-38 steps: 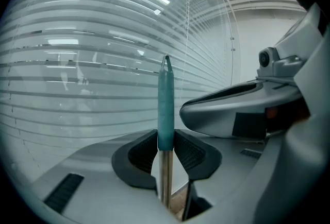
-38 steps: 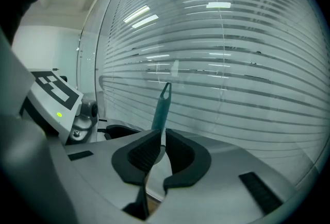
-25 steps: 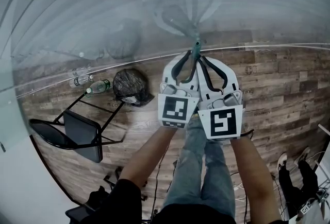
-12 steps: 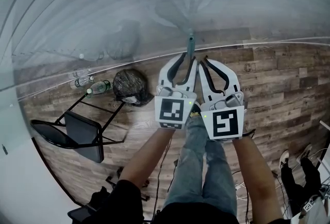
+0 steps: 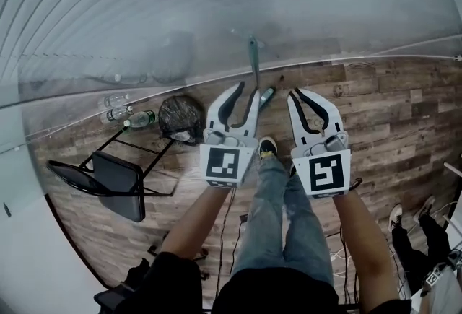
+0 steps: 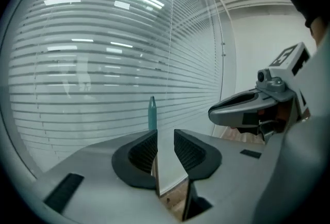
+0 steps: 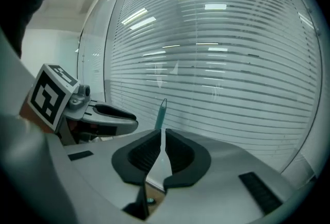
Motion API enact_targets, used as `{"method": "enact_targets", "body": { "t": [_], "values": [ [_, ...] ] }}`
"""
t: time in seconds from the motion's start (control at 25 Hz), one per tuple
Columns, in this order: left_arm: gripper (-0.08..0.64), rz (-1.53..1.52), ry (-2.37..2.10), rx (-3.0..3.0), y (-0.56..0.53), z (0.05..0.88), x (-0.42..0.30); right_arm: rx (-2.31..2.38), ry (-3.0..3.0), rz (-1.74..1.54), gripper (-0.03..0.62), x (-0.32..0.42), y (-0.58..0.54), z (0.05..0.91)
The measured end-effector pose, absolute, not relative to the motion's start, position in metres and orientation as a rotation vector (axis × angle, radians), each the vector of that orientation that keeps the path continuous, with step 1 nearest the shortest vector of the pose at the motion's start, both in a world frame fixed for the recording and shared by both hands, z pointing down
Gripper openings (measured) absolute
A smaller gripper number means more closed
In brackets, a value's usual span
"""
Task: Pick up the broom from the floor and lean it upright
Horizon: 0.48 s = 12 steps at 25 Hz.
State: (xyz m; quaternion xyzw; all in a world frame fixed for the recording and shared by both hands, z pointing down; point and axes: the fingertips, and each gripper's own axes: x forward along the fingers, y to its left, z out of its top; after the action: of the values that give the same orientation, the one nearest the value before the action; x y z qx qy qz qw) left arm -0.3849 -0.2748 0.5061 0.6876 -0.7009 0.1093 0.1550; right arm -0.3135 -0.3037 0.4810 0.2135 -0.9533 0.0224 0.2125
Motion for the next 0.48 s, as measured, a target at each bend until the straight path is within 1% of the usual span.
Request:
{"method": "enact_targets", "body": {
  "t": [0.24,0.48],
  "values": [
    [0.110,0.266,-2.027,1.966,-0.217,0.438,-0.356,0.626,-2.645,0.086,0.029,-0.250,-0.288,0.416],
    [0.038,0.217,-2.032,2.012,-0.178,0.359,-0.301,0.606,-2.746,0.038,0.017,-0.188,-0.263,0.320]
  ]
}}
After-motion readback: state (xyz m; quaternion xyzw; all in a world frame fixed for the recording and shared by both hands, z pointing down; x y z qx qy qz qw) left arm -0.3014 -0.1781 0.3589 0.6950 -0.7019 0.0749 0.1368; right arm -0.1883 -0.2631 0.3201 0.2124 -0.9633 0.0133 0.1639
